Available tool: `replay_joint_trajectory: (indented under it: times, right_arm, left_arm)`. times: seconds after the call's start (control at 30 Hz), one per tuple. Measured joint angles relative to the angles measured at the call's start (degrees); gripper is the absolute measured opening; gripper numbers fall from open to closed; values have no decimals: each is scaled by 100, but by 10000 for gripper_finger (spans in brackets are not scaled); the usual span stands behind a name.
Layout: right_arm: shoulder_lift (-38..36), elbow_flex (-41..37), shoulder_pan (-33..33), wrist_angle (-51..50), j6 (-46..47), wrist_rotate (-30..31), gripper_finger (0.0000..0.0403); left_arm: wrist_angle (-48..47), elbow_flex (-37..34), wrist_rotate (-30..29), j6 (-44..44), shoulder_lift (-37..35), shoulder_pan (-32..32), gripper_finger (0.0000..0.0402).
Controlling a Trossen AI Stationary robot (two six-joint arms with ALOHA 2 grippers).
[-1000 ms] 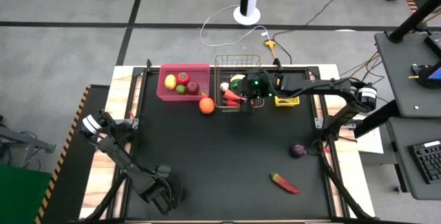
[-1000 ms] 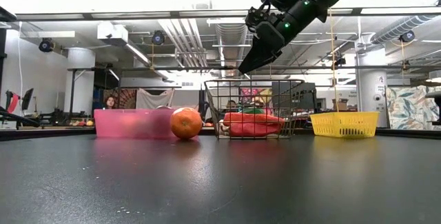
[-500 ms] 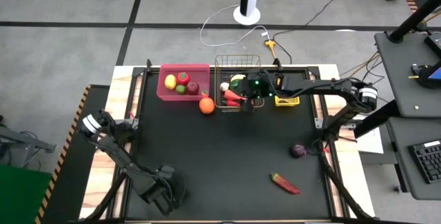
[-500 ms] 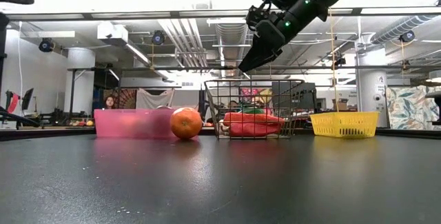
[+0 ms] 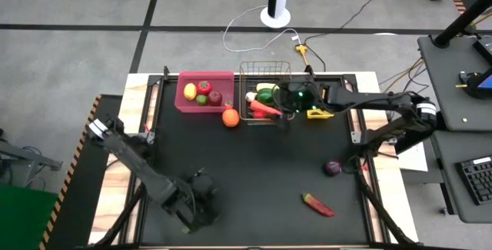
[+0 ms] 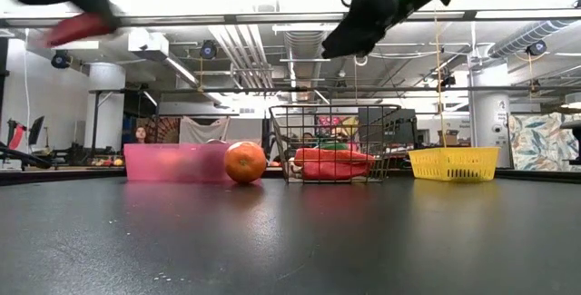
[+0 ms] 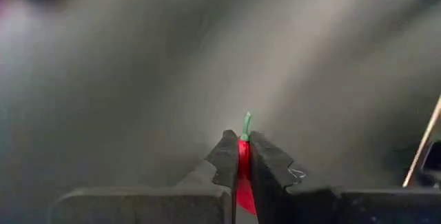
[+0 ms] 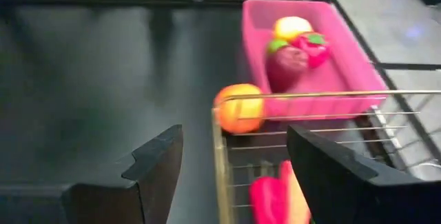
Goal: Sort produce into baskets
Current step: Put the small red chili pepper into the yellow bin
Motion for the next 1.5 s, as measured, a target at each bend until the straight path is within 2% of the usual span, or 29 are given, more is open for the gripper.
replay_joint_trajectory:
  times: [0.13,0.3,0.53,0.73,0.93,1.03,1.23,1.5]
  right_arm:
    - [-238,-330,326,137,147,2,249]
    - [-494,-634,772,174,435,4,245]
    - [-576,-797,1490,526,802,6,244]
    - [-414,-1101,2144,1757,862,35,244]
    - [-77,-1230,2560,2436,1056,730,244]
    - [253,-1227,2627,2846,1143,911,244]
    - [741,-1166,2652,3552,1381,911,244]
    - [1125,-999,2690,3946,1497,862,244]
  left_arm:
    - [625,76,-383,2043,-239,421,5]
    - [1929,-5,-819,4883,-471,707,5]
    - [3075,-61,-942,7025,-584,1136,5]
    - [4117,-714,-503,7677,-753,1419,5]
    - [6562,-1799,-309,8027,-1104,1548,5]
    - [7359,-2213,-324,8099,-1128,1604,5]
    - [7884,-2639,-314,7997,-1110,1612,5]
    - [7923,-2641,-333,8110,-1106,1660,5]
